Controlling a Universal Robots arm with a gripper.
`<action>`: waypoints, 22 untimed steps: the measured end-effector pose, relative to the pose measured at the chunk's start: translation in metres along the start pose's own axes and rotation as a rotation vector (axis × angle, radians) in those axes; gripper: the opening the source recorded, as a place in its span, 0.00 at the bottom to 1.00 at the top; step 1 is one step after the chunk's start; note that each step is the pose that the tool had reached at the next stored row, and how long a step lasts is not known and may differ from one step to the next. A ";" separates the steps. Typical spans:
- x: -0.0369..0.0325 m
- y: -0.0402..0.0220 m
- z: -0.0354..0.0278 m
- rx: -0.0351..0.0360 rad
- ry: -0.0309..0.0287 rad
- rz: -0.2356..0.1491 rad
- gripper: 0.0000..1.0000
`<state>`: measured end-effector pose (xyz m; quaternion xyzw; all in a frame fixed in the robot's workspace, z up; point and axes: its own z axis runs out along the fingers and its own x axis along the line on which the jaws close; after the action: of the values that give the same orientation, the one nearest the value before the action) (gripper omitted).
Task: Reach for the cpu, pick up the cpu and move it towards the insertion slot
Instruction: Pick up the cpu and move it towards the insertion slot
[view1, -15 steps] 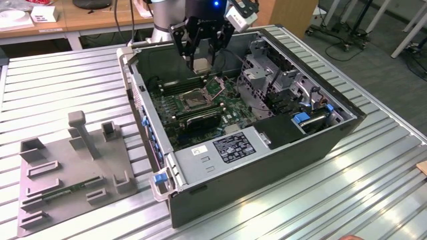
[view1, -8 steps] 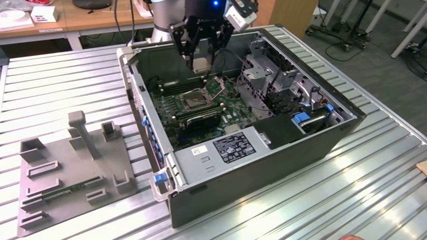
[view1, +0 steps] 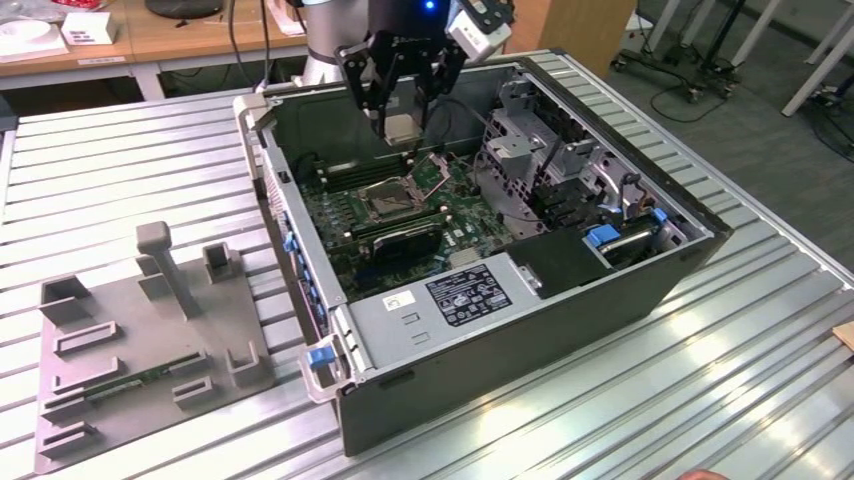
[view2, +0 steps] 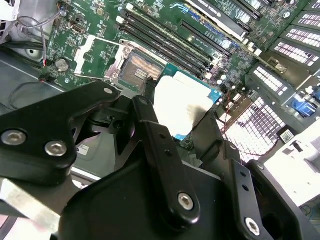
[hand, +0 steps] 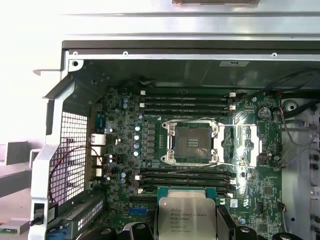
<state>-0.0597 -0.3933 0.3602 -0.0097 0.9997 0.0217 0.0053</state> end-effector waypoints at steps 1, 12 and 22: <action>0.0000 0.0001 0.0000 0.0000 0.0000 0.000 0.54; -0.0009 0.0037 0.0009 0.0000 -0.0001 0.000 0.54; -0.0046 0.0290 0.0074 0.0000 0.0000 0.000 0.54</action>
<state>-0.0555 -0.3639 0.3541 -0.0098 0.9997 0.0217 0.0053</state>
